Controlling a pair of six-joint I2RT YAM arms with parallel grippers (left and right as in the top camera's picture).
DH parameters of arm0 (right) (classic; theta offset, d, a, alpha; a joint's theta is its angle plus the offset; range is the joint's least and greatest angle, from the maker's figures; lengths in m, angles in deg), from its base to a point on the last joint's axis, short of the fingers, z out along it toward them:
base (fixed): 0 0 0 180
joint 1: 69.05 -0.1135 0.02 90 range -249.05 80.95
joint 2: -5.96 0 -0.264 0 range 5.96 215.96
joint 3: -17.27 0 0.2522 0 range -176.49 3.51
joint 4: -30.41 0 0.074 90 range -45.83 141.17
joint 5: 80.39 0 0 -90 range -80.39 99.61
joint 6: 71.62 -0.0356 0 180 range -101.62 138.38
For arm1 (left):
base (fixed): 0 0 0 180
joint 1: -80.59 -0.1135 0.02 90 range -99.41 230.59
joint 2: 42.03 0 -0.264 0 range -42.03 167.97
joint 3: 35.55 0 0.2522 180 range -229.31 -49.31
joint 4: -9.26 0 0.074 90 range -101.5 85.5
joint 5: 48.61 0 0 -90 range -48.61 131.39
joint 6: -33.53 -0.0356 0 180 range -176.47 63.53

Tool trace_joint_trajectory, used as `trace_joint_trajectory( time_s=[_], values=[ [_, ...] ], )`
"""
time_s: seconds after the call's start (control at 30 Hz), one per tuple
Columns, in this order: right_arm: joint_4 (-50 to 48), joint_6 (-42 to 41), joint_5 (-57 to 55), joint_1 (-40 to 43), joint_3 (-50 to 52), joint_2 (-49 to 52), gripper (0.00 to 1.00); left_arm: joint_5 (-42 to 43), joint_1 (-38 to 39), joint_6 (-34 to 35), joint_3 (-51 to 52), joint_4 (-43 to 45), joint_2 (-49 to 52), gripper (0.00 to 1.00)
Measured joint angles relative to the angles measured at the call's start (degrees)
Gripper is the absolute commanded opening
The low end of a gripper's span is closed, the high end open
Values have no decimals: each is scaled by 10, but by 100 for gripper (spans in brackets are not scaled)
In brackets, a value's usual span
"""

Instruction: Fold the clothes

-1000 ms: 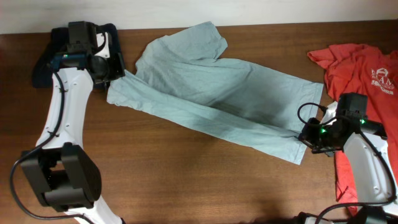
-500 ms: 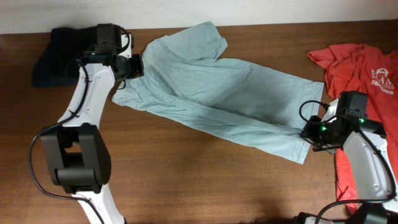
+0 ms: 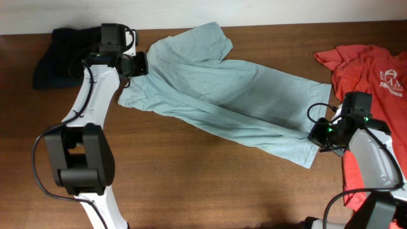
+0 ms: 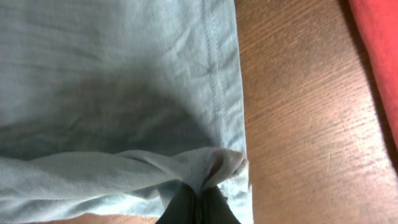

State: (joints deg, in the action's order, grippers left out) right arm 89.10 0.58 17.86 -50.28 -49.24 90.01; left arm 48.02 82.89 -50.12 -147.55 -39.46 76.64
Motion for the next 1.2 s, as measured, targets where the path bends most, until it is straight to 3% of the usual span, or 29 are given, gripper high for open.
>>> trace_joint_trajectory(
  time_s=[0.1,0.23,0.33,0.43,0.53,0.63,0.67,0.7,0.77,0.87,1.0,1.2],
  values=[
    [-8,0,-2,0,0,10,4,0,0,-1,0,6,15,1],
    [-22,-2,-7,0,0,16,17,0,0,-3,0,17,32,30],
    [-39,0,-13,0,-1,16,37,0,1,-6,0,40,35,57],
    [-75,2,-18,0,-1,16,63,12,2,-7,-3,66,36,64],
    [-104,6,-19,0,-3,16,74,26,2,-8,-21,63,37,66],
    [-106,24,-19,0,-9,16,70,35,3,-10,-71,15,37,66],
    [-91,34,-13,0,-19,17,60,35,3,-14,-95,-17,37,51],
    [-66,50,5,0,-41,18,56,31,3,-18,-132,-75,37,38],
    [-26,66,23,-1,-68,19,47,22,3,-19,-164,-141,37,20],
    [36,85,42,-18,-119,19,29,5,3,-26,-181,-238,37,18],
    [80,91,53,-56,-129,19,4,-7,3,-27,-181,-304,44,17],
    [125,93,61,-113,-126,35,4,-14,3,-27,-181,-330,96,15]
  ],
)
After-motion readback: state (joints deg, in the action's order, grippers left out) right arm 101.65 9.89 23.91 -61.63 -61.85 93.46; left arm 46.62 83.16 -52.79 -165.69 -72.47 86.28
